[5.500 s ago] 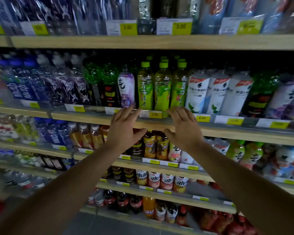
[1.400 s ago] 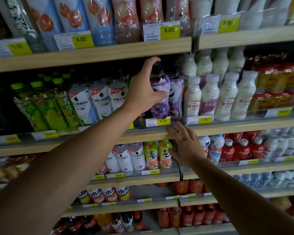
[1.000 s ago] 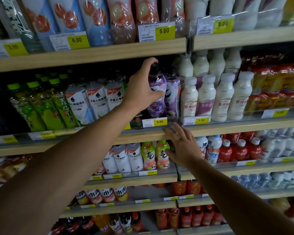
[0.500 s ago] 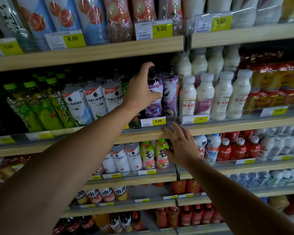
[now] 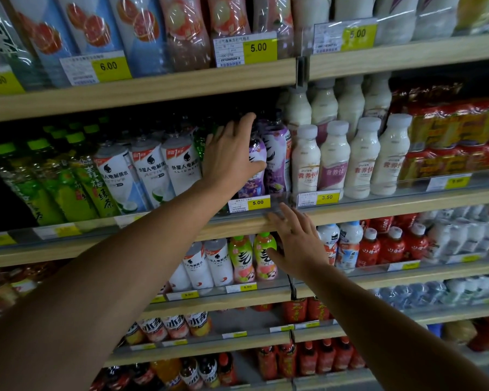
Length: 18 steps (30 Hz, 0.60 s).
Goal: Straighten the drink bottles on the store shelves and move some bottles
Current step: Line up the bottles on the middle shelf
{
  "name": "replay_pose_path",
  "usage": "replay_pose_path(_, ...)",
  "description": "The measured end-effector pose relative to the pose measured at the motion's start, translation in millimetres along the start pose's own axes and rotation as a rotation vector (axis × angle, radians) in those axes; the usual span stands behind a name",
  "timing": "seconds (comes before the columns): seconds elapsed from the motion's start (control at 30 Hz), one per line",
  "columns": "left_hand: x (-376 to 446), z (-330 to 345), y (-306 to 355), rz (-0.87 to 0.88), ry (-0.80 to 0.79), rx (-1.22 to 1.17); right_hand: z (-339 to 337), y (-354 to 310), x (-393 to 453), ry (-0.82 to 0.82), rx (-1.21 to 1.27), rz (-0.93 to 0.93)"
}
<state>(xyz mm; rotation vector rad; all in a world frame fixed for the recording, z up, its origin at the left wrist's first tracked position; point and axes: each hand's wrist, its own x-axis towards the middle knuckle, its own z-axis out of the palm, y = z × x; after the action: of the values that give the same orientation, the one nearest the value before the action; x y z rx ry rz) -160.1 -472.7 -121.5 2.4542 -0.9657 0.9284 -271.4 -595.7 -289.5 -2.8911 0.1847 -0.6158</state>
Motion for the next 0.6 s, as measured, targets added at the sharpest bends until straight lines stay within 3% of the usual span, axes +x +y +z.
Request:
replay_pose_path(0.17, 2.0, 9.4, -13.3, 0.072, 0.113, 0.247, 1.4, 0.2, 0.5, 0.002, 0.005, -0.003)
replay_pose_path(0.4, 20.8, 3.6, -16.2, 0.080, -0.077, 0.343, 0.6, 0.5, 1.3, -0.012, 0.013, 0.000)
replay_pose_path(0.6, 24.6, 2.5, -16.1, 0.069, -0.129, 0.330, -2.9, -1.5, 0.6, -0.015, 0.026, 0.010)
